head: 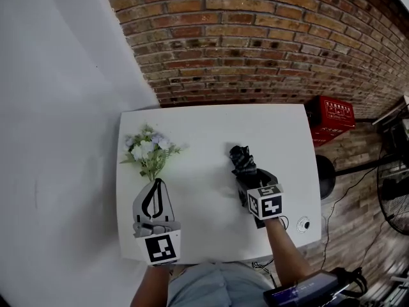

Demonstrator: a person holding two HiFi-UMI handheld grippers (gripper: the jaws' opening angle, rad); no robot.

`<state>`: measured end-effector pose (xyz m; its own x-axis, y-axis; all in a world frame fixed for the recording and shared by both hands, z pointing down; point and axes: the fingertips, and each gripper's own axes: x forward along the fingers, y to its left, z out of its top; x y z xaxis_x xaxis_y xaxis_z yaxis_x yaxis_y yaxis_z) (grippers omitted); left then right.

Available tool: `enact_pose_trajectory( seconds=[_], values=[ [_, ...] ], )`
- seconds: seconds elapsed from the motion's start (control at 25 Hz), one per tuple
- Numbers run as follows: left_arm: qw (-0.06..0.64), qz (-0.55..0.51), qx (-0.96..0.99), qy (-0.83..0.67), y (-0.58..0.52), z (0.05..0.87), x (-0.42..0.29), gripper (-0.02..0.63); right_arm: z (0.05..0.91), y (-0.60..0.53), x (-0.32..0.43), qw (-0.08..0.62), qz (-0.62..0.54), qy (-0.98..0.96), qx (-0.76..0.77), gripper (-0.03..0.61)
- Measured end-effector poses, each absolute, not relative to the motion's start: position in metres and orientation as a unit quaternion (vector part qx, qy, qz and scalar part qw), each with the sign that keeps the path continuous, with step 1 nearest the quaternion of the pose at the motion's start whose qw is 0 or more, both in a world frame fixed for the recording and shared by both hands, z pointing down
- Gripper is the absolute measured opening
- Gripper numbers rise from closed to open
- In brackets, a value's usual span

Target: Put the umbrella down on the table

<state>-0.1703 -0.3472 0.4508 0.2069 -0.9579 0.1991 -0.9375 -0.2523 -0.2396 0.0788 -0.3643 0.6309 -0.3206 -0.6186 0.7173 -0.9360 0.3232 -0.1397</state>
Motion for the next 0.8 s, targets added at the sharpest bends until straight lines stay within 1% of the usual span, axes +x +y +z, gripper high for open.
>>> enact_pose_trajectory(
  seconds=[0.12,0.24,0.36,0.48,0.56,0.64,0.68,0.8],
  values=[
    [0.041,-0.15,-0.781,0.605,-0.341,0.446,-0.161,0.009,0.617,-0.364,0.085,0.271,0.271,-0.768,0.514,0.327],
    [0.042,-0.138,-0.785,0.603,-0.331,0.435,-0.151,0.009,0.596,-0.357,0.086,0.252,0.255,-0.777,0.517,0.325],
    [0.053,-0.127,-0.789,0.599,-0.319,0.418,-0.141,0.009,0.567,-0.347,0.082,0.225,0.231,-0.793,0.516,0.313],
    [0.064,-0.111,-0.796,0.592,-0.306,0.399,-0.126,0.009,0.529,-0.336,0.077,0.189,0.196,-0.815,0.512,0.283],
    [0.071,-0.1,-0.798,0.59,-0.297,0.385,-0.118,0.009,0.498,-0.327,0.074,0.162,0.167,-0.825,0.515,0.243],
    [0.087,-0.093,-0.798,0.589,-0.288,0.368,-0.11,0.009,0.466,-0.316,0.073,0.131,0.142,-0.835,0.515,0.181],
    [0.097,-0.09,-0.797,0.589,-0.283,0.358,-0.106,0.009,0.45,-0.31,0.073,0.114,0.131,-0.839,0.515,0.139],
    [0.118,-0.073,-0.796,0.589,-0.269,0.331,-0.096,0.009,0.406,-0.292,0.08,0.075,0.091,-0.841,0.528,0.063]
  ],
)
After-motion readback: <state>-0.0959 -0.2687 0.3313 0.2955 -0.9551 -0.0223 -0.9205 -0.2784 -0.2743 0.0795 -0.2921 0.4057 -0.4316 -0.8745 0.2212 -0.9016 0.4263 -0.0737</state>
